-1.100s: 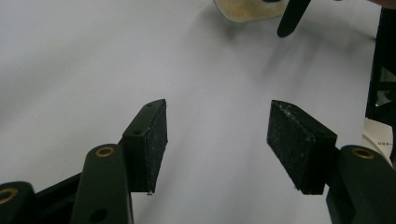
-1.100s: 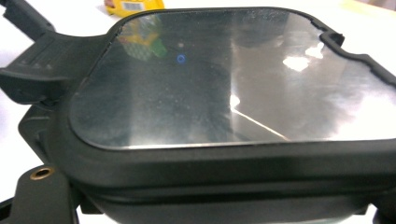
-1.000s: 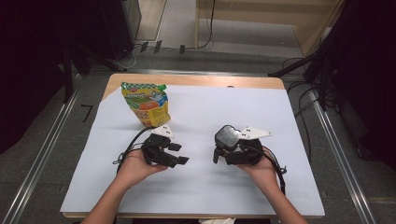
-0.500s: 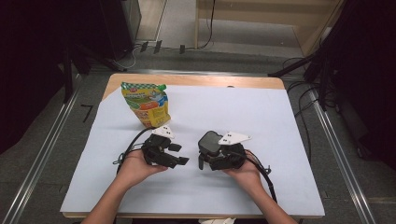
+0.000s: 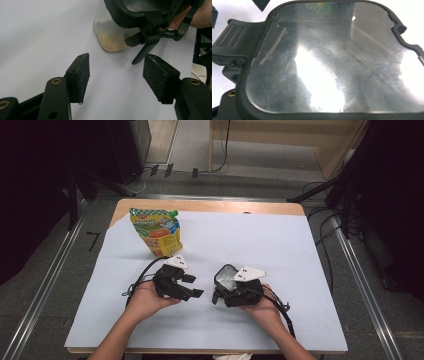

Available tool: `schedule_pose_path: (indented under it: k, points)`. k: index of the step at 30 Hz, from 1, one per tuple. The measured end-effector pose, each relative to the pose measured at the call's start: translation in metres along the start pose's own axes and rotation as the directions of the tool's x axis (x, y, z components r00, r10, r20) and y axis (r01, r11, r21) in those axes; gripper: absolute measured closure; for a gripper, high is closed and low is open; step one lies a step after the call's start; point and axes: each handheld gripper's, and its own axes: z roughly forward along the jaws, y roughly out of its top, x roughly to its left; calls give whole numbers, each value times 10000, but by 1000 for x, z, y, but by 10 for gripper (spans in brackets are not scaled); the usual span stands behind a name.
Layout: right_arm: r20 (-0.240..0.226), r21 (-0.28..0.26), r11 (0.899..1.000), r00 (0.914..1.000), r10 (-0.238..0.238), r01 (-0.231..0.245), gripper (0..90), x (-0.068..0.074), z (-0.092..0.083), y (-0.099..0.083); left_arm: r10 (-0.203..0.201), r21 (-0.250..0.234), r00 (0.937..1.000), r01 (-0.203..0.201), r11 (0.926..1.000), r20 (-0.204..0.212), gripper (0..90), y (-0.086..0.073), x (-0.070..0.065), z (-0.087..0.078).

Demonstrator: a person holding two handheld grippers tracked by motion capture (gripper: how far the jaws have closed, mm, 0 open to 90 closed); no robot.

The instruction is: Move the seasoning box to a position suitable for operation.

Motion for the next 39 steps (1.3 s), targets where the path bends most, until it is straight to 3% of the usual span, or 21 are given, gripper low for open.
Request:
schedule_pose_path:
  k: [8,13,16,19,25,26,31,36,39]
  points:
    - [-177,241,9992,9993,338,-334,149,-2,-6,-2,28,3,10000,-28,10000,91,392,2,0,3]
    - [-167,399,9983,9989,427,-420,150,-3,-20,-4,56,10,9999,-56,10000,141,396,4,0,4]
    - [-304,444,9960,9965,783,-769,183,-4,-39,-7,33,62,9998,-34,10000,171,408,6,0,6]
    - [-228,478,9957,9965,805,-793,197,-3,-48,-8,87,18,9996,-88,10000,285,418,6,0,7]
    - [-208,422,9940,9946,1018,-1009,328,-4,-68,-9,123,119,9994,-127,9998,338,435,8,0,10]
    - [-150,436,9939,9947,1021,-1014,404,-6,-72,-9,129,109,9991,-133,9999,399,441,8,1,11]
    - [-169,280,9904,9906,1355,-1350,511,-13,-77,-9,100,211,9991,-109,9997,412,448,8,0,14]
    - [-326,550,9884,9891,1435,-1416,601,-16,-75,-8,1,283,9990,-13,9996,440,460,8,2,17]
    - [-213,770,9853,9877,1547,-1526,690,-15,-72,-7,3,221,9987,-14,9998,506,572,8,1,17]
